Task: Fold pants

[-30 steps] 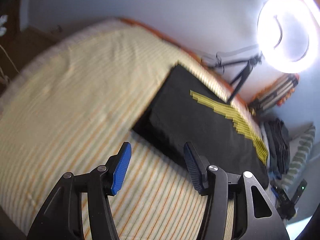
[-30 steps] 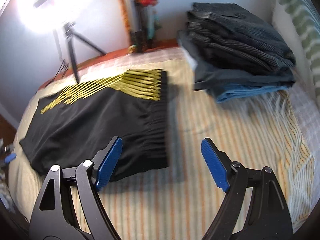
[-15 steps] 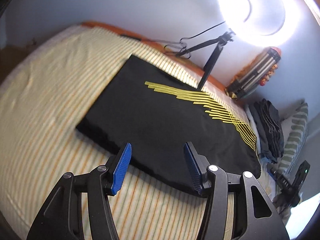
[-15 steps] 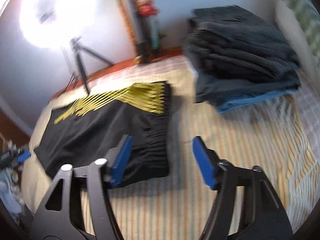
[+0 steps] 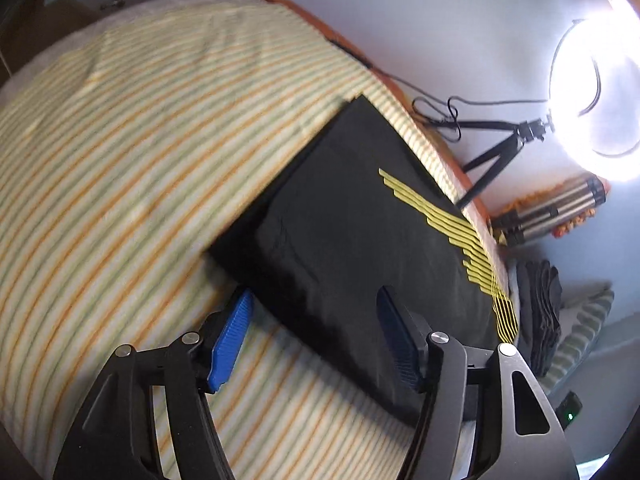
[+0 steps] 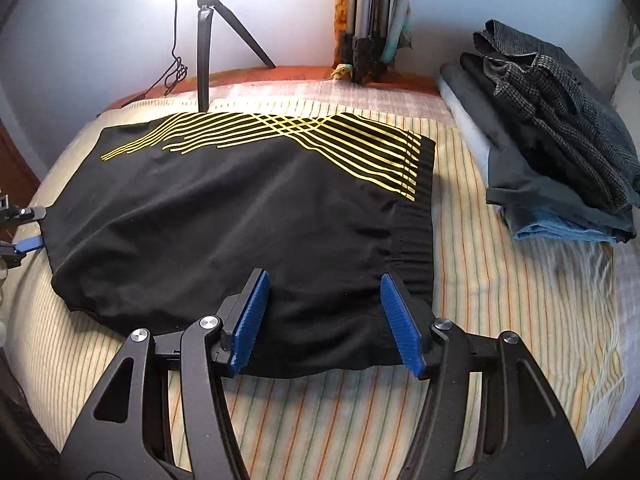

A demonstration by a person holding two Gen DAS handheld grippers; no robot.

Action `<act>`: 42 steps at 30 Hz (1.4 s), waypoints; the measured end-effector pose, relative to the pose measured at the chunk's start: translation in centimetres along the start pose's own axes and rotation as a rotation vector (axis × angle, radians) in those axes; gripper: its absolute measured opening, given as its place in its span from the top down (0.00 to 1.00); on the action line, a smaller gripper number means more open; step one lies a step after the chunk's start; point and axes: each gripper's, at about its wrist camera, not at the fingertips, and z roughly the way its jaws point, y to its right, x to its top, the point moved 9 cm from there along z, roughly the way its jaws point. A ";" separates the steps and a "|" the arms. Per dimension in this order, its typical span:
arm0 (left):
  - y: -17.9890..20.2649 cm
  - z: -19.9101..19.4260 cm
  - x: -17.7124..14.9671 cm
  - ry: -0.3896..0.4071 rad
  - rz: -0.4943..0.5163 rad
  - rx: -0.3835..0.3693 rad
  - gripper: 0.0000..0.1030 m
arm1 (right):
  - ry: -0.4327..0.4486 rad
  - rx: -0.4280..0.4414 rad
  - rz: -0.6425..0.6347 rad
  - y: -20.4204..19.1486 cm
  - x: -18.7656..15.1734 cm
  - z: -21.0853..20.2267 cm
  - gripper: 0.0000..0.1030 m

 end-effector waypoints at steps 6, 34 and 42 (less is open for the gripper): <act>-0.5 -0.2 0.7 0.085 0.019 0.037 0.77 | -0.005 0.002 0.012 0.1 0.0 0.2 0.40; 5.2 -1.8 -1.4 0.187 0.374 -0.083 0.96 | -0.319 0.522 -0.258 -31.3 12.9 7.1 0.28; 6.1 -1.9 -2.3 0.188 0.427 -0.089 0.97 | -0.403 0.471 -0.297 -36.2 11.7 12.4 0.28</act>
